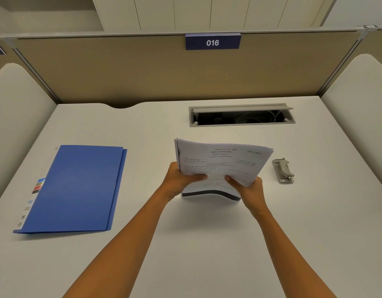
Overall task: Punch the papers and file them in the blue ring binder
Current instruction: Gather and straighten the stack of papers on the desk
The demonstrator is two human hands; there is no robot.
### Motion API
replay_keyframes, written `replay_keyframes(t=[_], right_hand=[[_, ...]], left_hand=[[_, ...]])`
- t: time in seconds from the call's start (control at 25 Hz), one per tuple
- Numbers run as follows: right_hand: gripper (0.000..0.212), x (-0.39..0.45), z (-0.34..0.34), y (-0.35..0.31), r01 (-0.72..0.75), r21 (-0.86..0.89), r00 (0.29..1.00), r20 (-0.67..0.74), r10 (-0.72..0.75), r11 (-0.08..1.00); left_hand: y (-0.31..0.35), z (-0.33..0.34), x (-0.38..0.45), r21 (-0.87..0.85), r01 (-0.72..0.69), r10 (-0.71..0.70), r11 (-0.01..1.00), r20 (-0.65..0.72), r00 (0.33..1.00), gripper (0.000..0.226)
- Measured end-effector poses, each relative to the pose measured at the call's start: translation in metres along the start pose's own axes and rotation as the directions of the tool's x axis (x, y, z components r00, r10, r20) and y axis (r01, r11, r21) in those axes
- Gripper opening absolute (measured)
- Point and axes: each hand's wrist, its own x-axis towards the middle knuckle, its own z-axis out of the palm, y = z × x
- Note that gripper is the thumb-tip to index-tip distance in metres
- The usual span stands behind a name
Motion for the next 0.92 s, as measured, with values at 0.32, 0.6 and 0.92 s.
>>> replay_keyframes(t=[0.32,0.6,0.92], right_hand=[[0.023,0.003,-0.007,0.002,-0.025,-0.037,0.999,0.032,0.026,0.999],[0.031,0.009,-0.03,0.017,-0.124,-0.179,0.988,0.063,0.138,0.976],[0.028,0.012,-0.048,0.052,-0.26,-0.387,0.95,0.065,0.307,0.885]], left_hand=[[-0.004,0.0,0.005,0.105,0.022,-0.024,0.994,0.016,1.0,0.054],[-0.007,0.01,0.021,0.117,0.18,-0.189,0.977,0.065,0.98,0.049],[-0.042,0.022,0.021,0.203,0.4,-0.412,0.894,0.02,0.911,0.025]])
